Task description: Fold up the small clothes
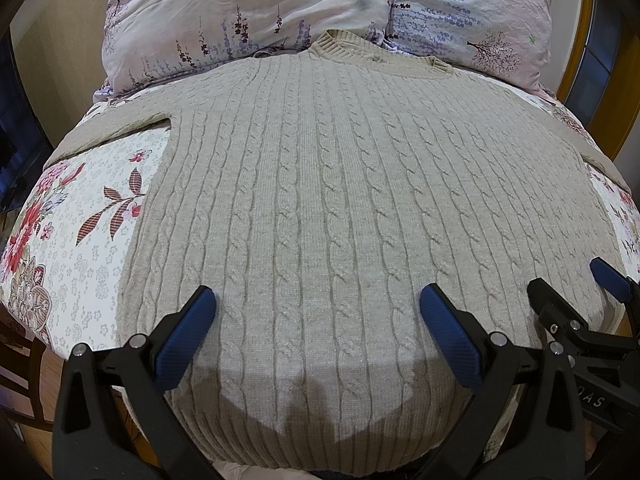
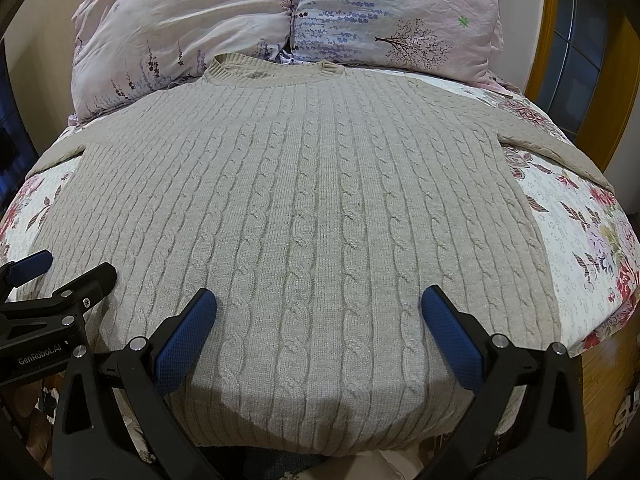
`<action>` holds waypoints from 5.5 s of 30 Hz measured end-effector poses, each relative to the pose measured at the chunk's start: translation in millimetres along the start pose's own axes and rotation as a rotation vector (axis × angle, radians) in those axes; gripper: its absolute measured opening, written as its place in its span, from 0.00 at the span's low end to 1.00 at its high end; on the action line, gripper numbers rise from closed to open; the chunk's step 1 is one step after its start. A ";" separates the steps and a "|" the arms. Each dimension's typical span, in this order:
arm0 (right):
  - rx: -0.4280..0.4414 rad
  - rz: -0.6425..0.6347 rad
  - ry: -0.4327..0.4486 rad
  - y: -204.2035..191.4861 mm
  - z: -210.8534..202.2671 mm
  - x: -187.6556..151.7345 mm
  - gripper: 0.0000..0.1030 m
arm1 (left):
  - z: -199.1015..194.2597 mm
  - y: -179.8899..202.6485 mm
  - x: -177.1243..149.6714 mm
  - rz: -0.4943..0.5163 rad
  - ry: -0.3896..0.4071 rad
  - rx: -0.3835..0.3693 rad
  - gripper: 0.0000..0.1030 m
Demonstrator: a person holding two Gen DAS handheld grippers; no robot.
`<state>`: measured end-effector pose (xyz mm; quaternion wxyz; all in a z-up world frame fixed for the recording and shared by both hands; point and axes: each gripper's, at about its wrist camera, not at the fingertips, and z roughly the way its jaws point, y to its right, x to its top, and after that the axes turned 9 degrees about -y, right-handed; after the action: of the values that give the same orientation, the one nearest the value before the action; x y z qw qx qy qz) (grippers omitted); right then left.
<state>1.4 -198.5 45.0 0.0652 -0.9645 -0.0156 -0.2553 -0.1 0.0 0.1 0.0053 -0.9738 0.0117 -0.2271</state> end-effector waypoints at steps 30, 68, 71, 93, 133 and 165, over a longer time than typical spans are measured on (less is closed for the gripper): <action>0.000 0.000 0.003 0.5 0.2 -1.2 0.99 | -0.1 0.0 0.0 0.000 0.002 0.000 0.98; 0.071 0.061 0.134 72.4 -20.0 45.6 0.99 | -3.2 -10.7 24.4 0.015 0.022 -0.039 0.98; 0.097 0.222 0.155 129.9 -21.8 75.3 0.99 | -6.1 -20.0 42.5 0.003 0.046 -0.060 0.98; 0.222 1.028 0.052 360.7 64.7 103.2 0.36 | 24.2 -37.8 144.7 0.012 0.084 -0.139 0.98; 0.460 0.426 0.017 158.8 82.1 145.4 0.53 | 34.3 -52.3 163.9 -0.067 0.111 -0.475 0.98; 0.516 0.587 -0.079 163.8 78.0 130.8 0.44 | 89.1 -68.0 181.4 -0.363 -0.103 -0.757 0.59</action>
<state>163.7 -350.8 23.1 0.3751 -0.8889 0.1950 -0.1762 203.3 63.9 1.5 -0.3921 -0.9034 -0.0778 -0.1552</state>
